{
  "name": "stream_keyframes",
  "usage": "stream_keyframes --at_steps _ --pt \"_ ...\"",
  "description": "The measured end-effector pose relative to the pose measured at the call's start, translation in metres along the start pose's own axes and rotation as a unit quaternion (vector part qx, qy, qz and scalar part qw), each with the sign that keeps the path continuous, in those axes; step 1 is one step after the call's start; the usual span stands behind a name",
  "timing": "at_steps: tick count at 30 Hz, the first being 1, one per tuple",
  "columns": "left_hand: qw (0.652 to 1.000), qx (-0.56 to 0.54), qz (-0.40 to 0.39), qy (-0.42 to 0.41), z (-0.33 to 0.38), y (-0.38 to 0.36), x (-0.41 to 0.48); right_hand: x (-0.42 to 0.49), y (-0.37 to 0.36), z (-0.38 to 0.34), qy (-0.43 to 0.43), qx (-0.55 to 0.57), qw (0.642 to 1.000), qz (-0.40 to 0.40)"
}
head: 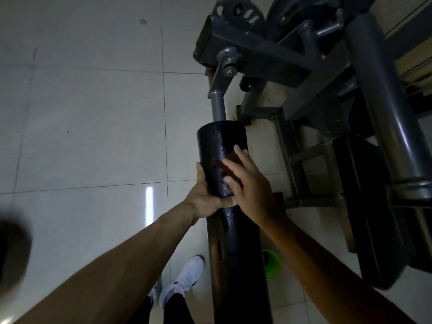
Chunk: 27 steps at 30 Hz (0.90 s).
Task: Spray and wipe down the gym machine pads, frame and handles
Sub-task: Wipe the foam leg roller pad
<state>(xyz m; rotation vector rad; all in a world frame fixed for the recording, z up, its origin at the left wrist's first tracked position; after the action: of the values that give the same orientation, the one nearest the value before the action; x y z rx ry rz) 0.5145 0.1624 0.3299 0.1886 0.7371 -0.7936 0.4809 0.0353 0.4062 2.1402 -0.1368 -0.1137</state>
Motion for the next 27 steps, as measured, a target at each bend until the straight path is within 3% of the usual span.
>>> stream_keyframes --at_steps 3,7,9,14,16,22,24,27 --pt "1.0 0.011 0.019 -0.001 -0.003 0.0 0.003 0.043 0.005 0.0 0.011 -0.015 0.999 0.031" --pt "0.999 0.008 0.037 0.009 -0.009 -0.002 0.006 0.112 0.01 -0.004 -0.062 -0.041 0.995 0.066" --pt "0.999 0.004 0.039 0.016 -0.012 -0.001 0.007 0.107 0.008 -0.008 -0.069 -0.058 0.994 0.066" --pt "0.998 0.042 0.021 0.03 0.001 -0.003 -0.001 0.022 -0.008 -0.017 0.053 -0.085 0.995 -0.016" --pt "0.998 0.051 0.03 0.025 0.001 -0.003 -0.003 0.034 -0.005 -0.012 0.071 -0.088 0.993 -0.02" --pt "0.997 0.045 0.047 0.034 -0.002 -0.004 -0.008 0.126 -0.003 -0.016 0.008 -0.109 0.994 0.018" --pt "0.996 0.054 0.053 0.035 0.0 -0.004 -0.01 0.12 -0.004 -0.019 -0.02 -0.112 0.993 0.022" --pt "0.992 0.1 0.072 0.036 0.006 -0.007 -0.014 0.07 -0.005 -0.025 0.019 -0.111 0.994 -0.013"
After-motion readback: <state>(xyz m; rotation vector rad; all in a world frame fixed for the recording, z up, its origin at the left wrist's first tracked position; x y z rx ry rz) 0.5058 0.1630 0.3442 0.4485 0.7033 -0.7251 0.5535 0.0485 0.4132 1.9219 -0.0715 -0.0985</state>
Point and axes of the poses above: each hand's wrist, its own x-axis towards the middle knuckle, its own y-axis out of the back of the hand, z = x × y, the point moved 6 cm from there along x, towards the middle knuckle, and after that the axes turned 2 degrees about -z, right-handed, at the moved point
